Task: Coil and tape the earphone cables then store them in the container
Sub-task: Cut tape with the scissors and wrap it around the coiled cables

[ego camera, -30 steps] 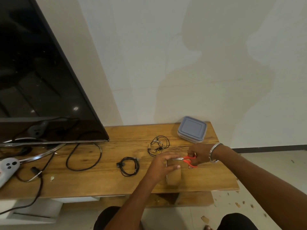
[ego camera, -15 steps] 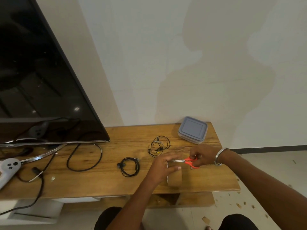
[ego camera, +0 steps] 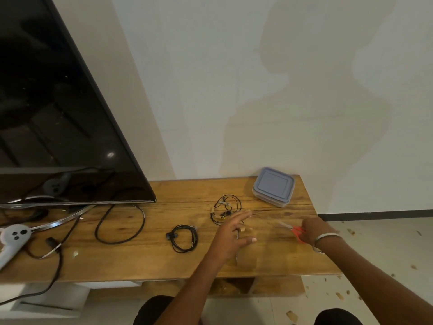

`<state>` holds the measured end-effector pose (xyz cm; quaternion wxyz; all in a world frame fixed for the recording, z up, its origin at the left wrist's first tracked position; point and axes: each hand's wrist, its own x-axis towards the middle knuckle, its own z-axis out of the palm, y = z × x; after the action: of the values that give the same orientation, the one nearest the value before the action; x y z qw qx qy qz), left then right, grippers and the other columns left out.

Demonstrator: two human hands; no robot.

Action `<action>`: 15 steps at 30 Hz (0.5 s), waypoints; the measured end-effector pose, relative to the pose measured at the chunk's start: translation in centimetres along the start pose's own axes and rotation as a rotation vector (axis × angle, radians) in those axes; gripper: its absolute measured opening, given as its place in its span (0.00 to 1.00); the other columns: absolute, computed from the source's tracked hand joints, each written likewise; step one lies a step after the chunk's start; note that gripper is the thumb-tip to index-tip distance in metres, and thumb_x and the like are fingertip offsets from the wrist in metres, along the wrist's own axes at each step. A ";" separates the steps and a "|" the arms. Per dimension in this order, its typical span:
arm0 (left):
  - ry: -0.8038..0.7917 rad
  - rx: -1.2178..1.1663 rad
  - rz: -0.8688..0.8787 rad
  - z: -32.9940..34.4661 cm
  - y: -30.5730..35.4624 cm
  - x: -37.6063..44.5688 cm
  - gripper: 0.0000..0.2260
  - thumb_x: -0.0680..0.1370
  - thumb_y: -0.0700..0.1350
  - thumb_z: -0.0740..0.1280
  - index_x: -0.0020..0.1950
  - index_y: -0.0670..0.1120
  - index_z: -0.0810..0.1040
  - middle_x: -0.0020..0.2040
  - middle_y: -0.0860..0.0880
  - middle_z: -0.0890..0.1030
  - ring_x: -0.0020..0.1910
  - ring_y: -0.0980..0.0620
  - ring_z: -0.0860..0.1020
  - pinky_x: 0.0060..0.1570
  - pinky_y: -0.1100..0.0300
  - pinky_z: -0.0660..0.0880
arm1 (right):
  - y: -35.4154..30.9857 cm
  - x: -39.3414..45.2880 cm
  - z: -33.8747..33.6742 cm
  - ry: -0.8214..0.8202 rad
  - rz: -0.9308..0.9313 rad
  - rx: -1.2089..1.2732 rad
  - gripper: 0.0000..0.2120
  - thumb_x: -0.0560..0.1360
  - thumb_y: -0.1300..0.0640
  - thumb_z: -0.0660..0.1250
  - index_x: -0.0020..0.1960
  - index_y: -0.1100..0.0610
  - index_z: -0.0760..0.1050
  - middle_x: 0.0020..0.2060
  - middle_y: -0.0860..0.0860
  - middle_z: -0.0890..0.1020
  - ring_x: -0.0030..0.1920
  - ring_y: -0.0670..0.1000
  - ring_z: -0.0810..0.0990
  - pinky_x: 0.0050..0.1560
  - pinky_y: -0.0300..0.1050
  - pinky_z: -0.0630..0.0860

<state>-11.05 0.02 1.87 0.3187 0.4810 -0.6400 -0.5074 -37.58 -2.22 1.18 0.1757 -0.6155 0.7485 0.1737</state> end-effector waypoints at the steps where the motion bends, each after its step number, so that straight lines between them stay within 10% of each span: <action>1: 0.003 -0.009 -0.005 0.0 0.0 0.0 0.30 0.68 0.44 0.78 0.63 0.66 0.72 0.66 0.68 0.67 0.63 0.59 0.74 0.64 0.61 0.72 | -0.1 0.0 0.4 -0.011 0.042 -0.011 0.23 0.75 0.39 0.61 0.53 0.58 0.78 0.51 0.55 0.82 0.52 0.53 0.80 0.52 0.42 0.75; 15: -0.001 -0.101 0.006 0.1 -0.3 -0.7 0.36 0.66 0.43 0.79 0.66 0.68 0.69 0.67 0.67 0.67 0.62 0.62 0.74 0.63 0.65 0.72 | -1.0 -0.6 2.0 -0.084 0.176 0.147 0.16 0.75 0.50 0.68 0.58 0.58 0.72 0.48 0.52 0.78 0.51 0.50 0.79 0.48 0.39 0.73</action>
<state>-10.77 0.70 1.58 0.3438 0.4621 -0.6151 -0.5384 -36.42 -0.92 -0.30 0.2356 -0.5250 0.8022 0.1590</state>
